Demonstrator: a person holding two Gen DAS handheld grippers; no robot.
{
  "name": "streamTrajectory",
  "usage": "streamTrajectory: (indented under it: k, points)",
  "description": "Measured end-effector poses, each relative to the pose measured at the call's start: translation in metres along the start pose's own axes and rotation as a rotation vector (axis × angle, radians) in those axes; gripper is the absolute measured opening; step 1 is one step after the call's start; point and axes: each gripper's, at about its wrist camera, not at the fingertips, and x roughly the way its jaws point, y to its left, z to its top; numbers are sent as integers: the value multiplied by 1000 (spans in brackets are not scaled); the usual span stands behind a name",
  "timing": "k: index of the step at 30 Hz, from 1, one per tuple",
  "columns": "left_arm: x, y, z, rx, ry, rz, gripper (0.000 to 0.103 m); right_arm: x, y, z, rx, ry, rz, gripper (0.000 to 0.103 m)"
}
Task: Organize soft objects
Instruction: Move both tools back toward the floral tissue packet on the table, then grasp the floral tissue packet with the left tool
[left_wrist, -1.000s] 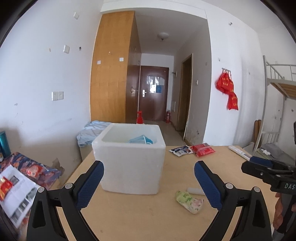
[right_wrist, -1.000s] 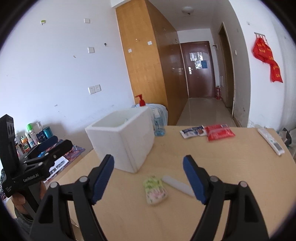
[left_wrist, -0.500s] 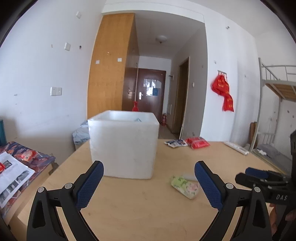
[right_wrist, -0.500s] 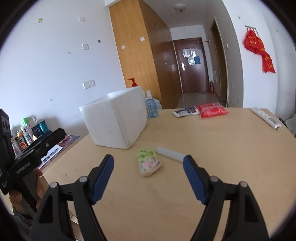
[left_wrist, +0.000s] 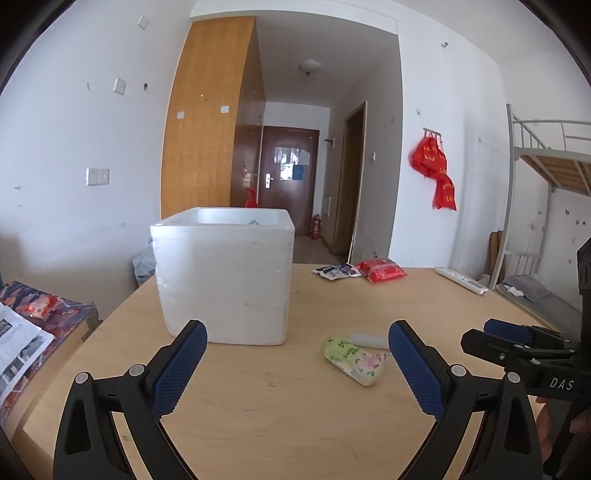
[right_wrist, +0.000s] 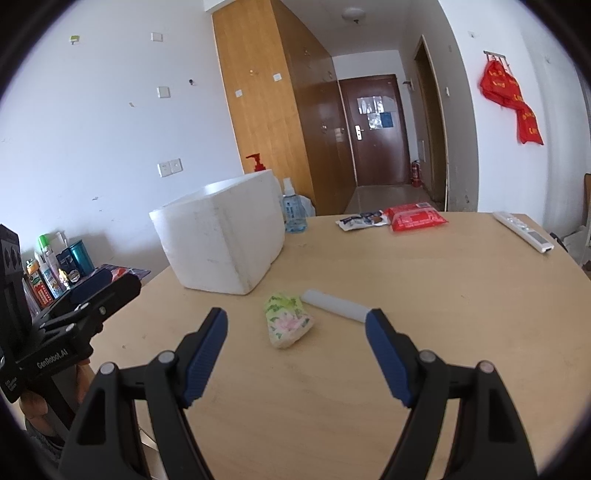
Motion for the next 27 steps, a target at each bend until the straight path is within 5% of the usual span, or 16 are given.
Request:
streamTrajectory:
  k: [12, 27]
  points:
    - [31, -18, -4, 18, 88, -25, 99, 0, -17, 2, 25, 16, -38, 81]
    - [96, -28, -3, 16, 249, -51, 99, 52, -49, 14, 50, 141, -59, 81]
